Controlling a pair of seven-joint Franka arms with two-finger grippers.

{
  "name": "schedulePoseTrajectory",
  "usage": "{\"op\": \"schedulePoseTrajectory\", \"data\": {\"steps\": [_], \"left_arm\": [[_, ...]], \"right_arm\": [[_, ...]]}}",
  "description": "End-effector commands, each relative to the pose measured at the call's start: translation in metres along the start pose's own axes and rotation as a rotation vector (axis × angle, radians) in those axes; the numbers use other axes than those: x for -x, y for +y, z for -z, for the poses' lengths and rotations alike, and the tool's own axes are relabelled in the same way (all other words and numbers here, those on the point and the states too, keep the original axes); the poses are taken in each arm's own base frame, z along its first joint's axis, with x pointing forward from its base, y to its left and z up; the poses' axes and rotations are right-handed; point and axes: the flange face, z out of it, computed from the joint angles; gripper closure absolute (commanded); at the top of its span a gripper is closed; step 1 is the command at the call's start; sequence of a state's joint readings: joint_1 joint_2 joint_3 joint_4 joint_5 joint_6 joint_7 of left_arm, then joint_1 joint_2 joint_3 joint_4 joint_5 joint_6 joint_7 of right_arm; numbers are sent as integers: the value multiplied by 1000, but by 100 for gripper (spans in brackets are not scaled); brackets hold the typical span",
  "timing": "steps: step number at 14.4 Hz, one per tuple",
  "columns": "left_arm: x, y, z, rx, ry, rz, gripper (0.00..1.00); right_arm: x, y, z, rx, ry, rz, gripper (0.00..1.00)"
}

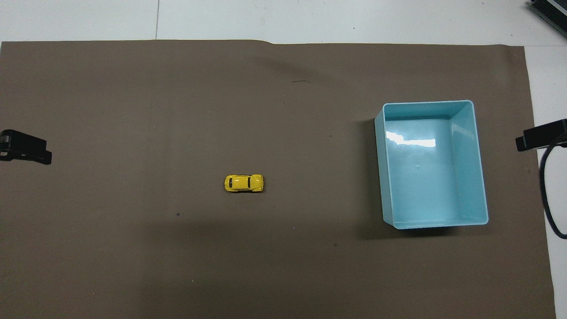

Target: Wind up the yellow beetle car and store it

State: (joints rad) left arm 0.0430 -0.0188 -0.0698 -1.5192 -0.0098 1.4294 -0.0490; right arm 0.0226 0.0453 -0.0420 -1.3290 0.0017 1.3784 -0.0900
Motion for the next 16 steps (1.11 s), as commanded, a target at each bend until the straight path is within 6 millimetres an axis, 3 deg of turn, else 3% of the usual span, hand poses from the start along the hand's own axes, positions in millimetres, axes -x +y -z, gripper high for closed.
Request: {"op": "schedulePoseTrajectory", "data": {"steps": [1,11,16], "left_arm": [[5,1,2,12,-15,2,0],[2,-3,4,15,0,25,0],[-2,5,4,13,29,-86,0]], "right_arm": [[4,-1,5,-1,-4,-14,0],[4,-1,5,-1,-4,-12,0],[4,-1,5,-1,-4,-14,0]]}}
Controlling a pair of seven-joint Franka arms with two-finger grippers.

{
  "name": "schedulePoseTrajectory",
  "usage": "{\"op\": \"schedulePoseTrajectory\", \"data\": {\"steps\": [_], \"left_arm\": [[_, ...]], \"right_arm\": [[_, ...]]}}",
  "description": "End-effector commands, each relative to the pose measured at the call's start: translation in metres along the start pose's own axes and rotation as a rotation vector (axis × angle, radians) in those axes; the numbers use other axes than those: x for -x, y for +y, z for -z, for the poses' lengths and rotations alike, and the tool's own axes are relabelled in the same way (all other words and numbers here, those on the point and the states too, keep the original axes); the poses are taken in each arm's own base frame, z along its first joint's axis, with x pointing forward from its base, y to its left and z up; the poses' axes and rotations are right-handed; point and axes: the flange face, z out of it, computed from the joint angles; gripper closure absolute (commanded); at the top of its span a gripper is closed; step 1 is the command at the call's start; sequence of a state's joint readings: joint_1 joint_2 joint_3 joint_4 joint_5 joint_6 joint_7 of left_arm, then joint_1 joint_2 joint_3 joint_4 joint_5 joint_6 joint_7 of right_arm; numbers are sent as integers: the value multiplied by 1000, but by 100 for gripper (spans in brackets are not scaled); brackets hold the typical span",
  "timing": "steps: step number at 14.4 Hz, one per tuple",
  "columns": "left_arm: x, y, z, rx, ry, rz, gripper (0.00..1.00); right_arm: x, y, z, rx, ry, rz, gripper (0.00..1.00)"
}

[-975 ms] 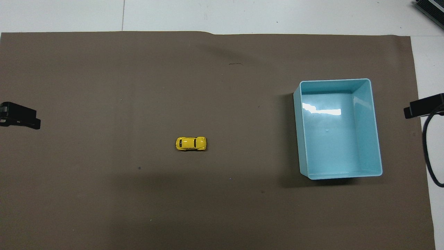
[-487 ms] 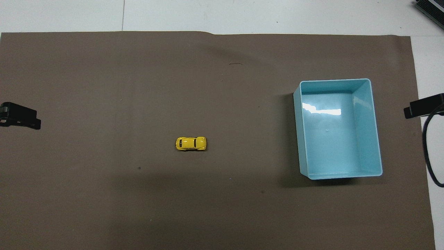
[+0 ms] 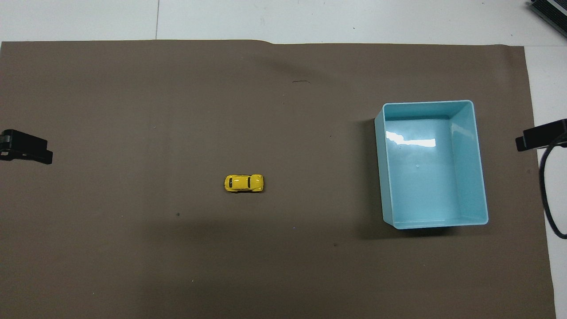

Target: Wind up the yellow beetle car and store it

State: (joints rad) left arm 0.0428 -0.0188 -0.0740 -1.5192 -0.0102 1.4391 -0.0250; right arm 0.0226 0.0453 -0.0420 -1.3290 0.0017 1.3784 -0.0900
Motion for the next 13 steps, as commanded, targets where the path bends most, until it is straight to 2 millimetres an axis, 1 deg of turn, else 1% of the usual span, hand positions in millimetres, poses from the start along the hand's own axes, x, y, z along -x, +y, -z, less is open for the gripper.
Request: {"op": "schedulePoseTrajectory", "data": {"steps": [1,5,6,7,9,10,12,13], "left_arm": [[0,2,4,12,17,-112,0],[1,8,2,11,17,-313,0],[1,8,2,11,17,-391,0],[1,12,3,9,21,-496,0],[1,32,1,2,21,-672,0],[0,36,-2,4,15,-706,0],[-3,51,-8,3,11,-806,0],[-5,54,-12,5,10,-855,0]], "right_arm": [[4,-1,5,-1,-4,-12,0],[4,-1,5,-1,-4,-14,0],[4,-1,5,-1,-4,-14,0],[4,-1,5,-1,-4,-14,0],[4,-1,5,-1,-4,-14,0],[4,-1,5,-1,-4,-14,0],[4,-1,5,-1,-4,-14,0],[4,-1,5,-1,-4,-12,0]]}}
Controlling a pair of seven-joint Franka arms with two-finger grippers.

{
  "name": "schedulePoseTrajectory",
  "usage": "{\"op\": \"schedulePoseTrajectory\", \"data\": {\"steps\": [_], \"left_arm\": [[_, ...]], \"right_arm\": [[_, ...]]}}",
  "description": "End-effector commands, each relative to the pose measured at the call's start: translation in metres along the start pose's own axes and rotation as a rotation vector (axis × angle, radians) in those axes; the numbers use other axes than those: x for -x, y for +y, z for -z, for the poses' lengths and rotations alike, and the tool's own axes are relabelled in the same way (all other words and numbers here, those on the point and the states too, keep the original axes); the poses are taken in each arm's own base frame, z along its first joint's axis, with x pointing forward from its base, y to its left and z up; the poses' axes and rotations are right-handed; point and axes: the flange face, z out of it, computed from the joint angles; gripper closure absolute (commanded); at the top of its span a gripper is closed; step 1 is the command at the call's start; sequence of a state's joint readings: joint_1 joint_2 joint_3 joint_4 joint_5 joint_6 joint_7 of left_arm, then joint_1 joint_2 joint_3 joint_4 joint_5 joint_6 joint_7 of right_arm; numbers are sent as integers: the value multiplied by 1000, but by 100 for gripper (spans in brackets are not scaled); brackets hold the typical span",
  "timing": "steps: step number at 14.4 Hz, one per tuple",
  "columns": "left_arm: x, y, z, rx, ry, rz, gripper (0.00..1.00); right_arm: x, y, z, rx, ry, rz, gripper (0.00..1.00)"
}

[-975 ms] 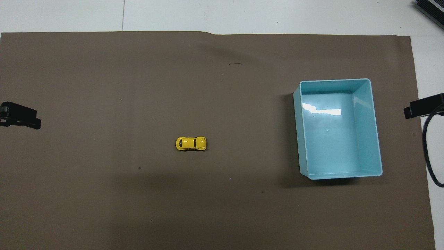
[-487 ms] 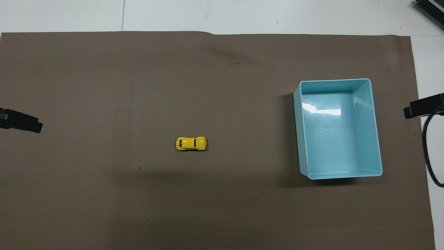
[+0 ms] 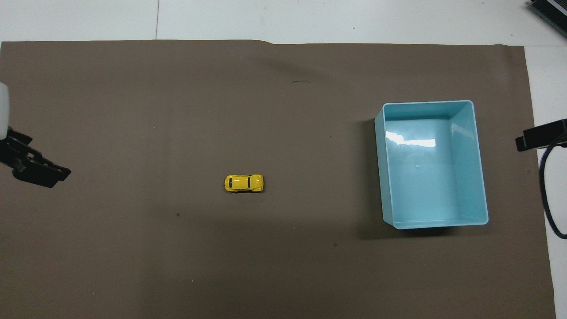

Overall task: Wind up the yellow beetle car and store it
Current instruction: 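Reach the left gripper toward the yellow beetle car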

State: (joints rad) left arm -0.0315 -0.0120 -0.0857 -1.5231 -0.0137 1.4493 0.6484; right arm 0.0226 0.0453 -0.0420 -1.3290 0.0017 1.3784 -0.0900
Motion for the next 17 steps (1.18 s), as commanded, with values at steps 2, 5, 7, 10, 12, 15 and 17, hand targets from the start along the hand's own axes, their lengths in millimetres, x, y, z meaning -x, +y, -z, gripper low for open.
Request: {"op": "schedulePoseTrajectory", "data": {"steps": [2,5,7,10,12,15,17], "left_arm": [[-26,9,-24,12,2,-209,0],[-41,10,-34,23,35,-330,0],[-42,11,-38,21,45,-410,0],[-47,11,-41,26,87,-500,0],[-49,11,-51,44,90,-558,0],[-61,8,-77,67,140,-636,0],[-78,20,-100,80,142,-686,0]], "right_arm": [[4,-1,5,-1,-4,-14,0],[4,0,4,-1,-6,-15,0],[4,2,4,-1,-7,-18,0],[4,-2,3,-1,-12,-11,0],[4,-3,4,-2,-6,-6,0],[4,-3,4,-2,-5,-9,0],[4,-6,4,-3,-9,0,0]]}}
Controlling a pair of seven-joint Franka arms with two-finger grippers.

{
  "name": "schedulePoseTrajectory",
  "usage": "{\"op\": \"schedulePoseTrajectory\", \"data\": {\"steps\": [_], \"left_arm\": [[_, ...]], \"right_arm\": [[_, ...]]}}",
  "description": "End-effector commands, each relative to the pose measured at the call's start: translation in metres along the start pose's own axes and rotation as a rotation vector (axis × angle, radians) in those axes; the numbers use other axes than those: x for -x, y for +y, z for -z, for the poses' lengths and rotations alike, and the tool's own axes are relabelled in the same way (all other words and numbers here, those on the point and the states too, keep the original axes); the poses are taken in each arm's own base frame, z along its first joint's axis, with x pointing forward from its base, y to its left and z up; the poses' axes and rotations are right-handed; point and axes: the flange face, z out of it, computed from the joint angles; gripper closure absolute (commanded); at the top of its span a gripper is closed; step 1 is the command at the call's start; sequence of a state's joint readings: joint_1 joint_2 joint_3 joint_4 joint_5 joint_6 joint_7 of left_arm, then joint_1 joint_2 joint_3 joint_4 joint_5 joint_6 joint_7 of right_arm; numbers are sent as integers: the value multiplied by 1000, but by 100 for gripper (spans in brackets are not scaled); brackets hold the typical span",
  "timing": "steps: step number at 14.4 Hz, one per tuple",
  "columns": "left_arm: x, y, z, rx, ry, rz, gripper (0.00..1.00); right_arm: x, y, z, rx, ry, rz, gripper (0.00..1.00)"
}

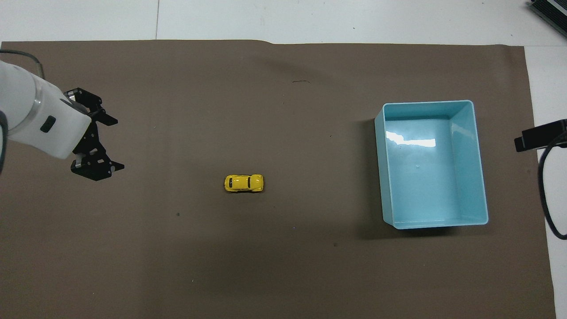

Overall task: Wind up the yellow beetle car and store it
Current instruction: 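Reach the left gripper toward the yellow beetle car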

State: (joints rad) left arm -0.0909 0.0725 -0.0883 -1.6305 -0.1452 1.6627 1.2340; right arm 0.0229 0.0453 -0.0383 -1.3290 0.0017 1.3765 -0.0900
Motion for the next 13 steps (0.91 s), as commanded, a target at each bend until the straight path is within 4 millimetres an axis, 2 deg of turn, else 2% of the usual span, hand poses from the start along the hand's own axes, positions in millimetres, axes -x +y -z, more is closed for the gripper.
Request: {"op": "schedulePoseTrajectory", "data": {"steps": [1,4,5,6,8,11,13], "left_arm": [[-21,-4,-43,21,20,-60,0],[-56,8,-85,-8,24,-108,0],[-72,18,-102,-6,22,-129,0],[-80,25,-124,3,15,-133,0],[-101,39,-153,-31,24,-145,0],[-124,63,-192,-40,22,-126,0],[-131,73,-213,-55,25,-141,0]], "right_arm": [[4,-4,4,-4,-8,-3,0],[6,-3,5,-5,-13,-3,0],[6,-3,4,-5,-13,-5,0],[6,-4,4,-5,-13,-3,0],[7,-5,2,-10,-18,-2,0],[9,-5,0,-34,-21,-2,0],[13,-5,-2,-35,-24,5,0]]}}
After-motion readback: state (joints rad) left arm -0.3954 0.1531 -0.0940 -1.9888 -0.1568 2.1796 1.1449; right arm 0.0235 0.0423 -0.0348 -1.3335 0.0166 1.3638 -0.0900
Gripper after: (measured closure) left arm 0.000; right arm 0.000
